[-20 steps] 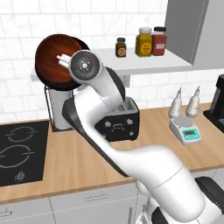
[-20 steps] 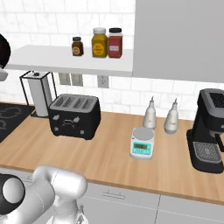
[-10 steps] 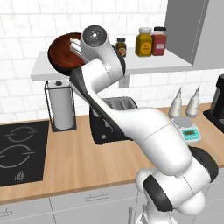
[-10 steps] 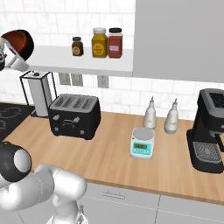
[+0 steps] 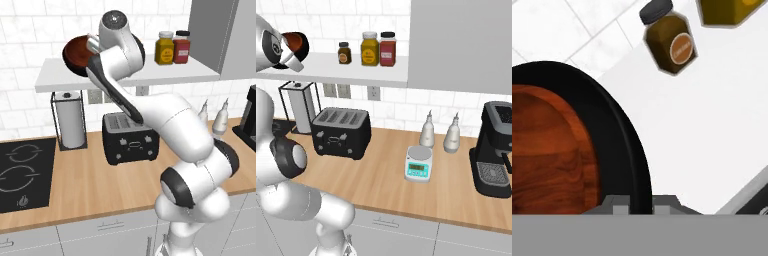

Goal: Pick up the bowls on the counter and stack them on top of one another in the open cabinet. Place the smaller bowl on top of the larger bowl.

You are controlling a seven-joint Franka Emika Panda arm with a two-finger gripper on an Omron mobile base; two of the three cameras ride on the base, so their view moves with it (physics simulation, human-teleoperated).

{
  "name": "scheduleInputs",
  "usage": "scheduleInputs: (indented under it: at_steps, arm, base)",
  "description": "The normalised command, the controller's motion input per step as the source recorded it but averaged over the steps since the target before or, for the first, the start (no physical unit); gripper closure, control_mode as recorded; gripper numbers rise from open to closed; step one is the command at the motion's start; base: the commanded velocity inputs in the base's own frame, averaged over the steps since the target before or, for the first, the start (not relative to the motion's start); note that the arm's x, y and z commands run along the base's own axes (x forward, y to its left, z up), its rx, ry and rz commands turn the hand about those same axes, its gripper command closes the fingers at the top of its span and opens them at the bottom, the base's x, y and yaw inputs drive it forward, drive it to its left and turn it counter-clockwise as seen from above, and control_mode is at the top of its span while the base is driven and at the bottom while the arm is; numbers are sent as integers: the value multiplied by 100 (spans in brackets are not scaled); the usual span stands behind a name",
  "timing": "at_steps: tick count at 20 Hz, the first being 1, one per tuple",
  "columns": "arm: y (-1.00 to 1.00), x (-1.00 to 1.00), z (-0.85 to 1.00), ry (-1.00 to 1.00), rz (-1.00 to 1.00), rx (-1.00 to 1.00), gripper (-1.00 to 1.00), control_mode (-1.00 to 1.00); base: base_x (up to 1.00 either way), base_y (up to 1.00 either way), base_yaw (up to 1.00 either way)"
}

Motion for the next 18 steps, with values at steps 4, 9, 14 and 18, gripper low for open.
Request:
scheduleInputs:
  at_steps: [4,9,14,18]
  arm:
    - [-9,60,-14,0,0,-1,100,-100]
    - [-4,28,-9,0,0,-1,-100,-100]
    - [-4,-6,0,-8,0,0,-100,-100]
    - [-16,-62,0,-13,0,0,-100,-100]
  base:
    - [0,0,0]
    - [0,0,0]
    - [0,0,0]
    - [0,0,0]
